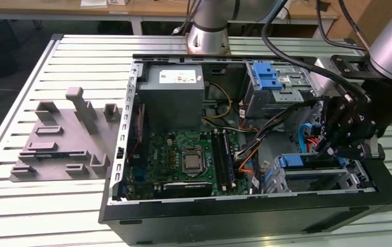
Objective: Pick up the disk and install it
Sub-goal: 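Insert the first disk wire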
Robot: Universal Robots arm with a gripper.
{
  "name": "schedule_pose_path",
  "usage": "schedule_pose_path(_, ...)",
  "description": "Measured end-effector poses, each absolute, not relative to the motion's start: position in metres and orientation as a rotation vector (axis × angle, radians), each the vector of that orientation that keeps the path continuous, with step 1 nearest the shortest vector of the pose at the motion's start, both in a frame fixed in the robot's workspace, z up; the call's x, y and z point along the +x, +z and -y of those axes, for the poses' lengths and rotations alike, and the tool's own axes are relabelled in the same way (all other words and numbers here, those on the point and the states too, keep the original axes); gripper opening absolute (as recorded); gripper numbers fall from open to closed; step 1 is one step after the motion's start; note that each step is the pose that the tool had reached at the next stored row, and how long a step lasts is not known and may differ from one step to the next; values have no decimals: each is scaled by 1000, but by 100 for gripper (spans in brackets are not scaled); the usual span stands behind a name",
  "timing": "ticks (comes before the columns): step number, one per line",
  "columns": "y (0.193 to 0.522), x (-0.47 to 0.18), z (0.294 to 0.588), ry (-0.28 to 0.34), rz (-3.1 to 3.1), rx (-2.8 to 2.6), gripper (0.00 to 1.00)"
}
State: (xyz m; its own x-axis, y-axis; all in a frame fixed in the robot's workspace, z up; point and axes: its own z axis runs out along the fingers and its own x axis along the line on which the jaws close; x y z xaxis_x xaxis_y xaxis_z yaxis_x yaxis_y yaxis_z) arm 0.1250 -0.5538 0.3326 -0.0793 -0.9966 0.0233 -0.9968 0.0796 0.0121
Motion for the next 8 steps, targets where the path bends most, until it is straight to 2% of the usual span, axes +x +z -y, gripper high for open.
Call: schedule_pose_path(8,335,125,554,11,2289,2114,16)
